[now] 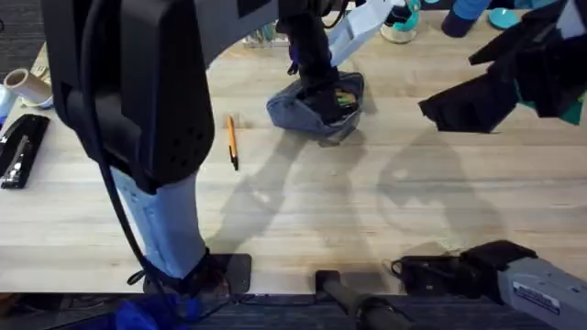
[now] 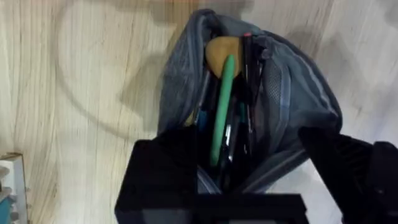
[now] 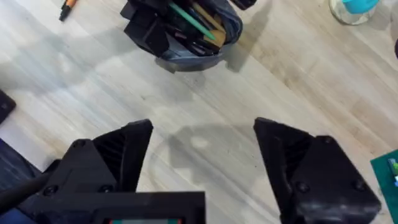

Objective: Unzip the bag, pick up the pens from the table one at a time and place them inside, then zip the bag closed.

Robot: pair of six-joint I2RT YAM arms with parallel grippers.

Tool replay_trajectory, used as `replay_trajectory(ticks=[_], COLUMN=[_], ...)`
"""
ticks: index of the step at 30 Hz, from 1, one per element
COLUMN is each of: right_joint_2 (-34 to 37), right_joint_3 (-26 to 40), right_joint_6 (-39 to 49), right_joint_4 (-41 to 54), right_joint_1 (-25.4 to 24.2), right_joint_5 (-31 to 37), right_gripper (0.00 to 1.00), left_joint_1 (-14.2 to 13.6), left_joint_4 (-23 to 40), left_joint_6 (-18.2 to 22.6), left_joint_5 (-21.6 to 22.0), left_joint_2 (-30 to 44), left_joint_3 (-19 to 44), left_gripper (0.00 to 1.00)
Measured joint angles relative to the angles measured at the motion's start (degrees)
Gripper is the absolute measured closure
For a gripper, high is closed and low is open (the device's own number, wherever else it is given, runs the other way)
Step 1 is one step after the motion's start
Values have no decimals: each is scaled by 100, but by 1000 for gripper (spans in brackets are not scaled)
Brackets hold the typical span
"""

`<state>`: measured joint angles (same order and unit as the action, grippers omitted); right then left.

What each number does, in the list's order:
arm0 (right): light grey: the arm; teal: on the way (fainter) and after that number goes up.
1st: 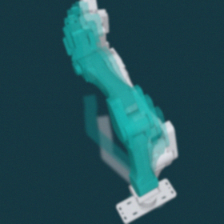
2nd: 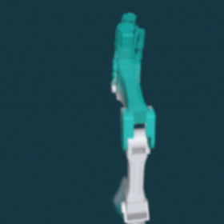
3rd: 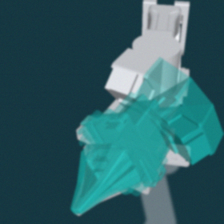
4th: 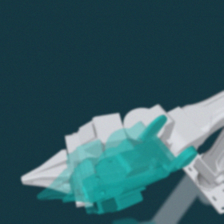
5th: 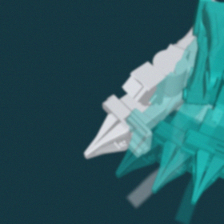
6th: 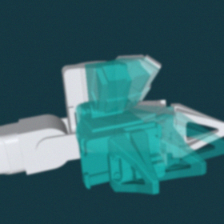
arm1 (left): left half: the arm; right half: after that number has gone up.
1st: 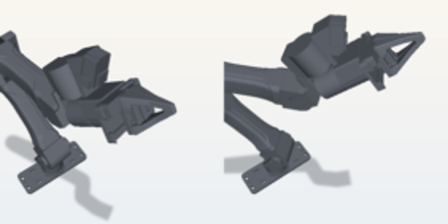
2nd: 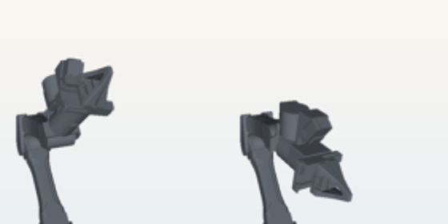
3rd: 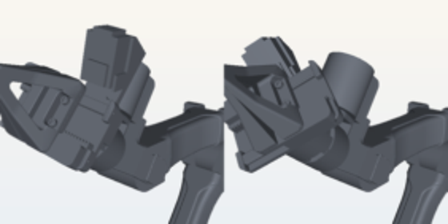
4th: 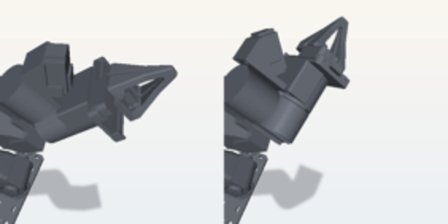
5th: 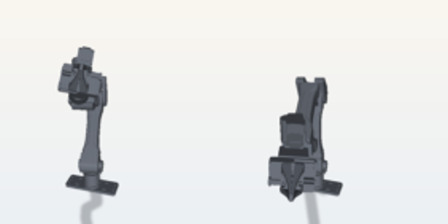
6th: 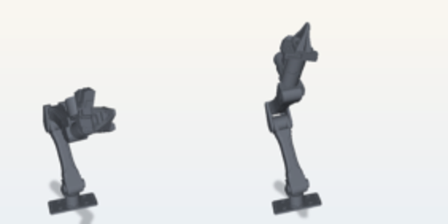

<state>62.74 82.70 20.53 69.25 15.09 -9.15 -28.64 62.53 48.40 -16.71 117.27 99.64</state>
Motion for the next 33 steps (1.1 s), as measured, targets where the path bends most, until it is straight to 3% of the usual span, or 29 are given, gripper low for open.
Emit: replay_trajectory(ticks=[7, 12, 17, 25, 30, 33], right_joint_2=[0, 0, 0, 0, 0, 0], right_joint_3=[0, 0, 0, 0, 0, 0], right_joint_6=[0, 0, -1, 0, -2, -2], right_joint_4=[2, 0, 0, 0, 2, 2], right_joint_1=[0, 0, 0, 0, 0, 0], right_joint_5=[0, 0, 0, 0, 0, 0], right_gripper=[3, 4, 5, 4, 4, 4], left_joint_1=[0, 0, 0, 2, 60, 229], left_joint_4=[517, 1029, 1479, 1898, 2223, 2286], left_joint_6=[-335, -719, -1140, -1883, -2152, -2306], left_joint_5=[72, 487, 1005, 1629, 1771, 1801], left_joint_2=[11, 11, 10, -189, -667, -1014], left_joint_3=[856, 1845, 2399, 2476, 2476, 2467], left_gripper=[6, 6, 5, 4, 4, 4])
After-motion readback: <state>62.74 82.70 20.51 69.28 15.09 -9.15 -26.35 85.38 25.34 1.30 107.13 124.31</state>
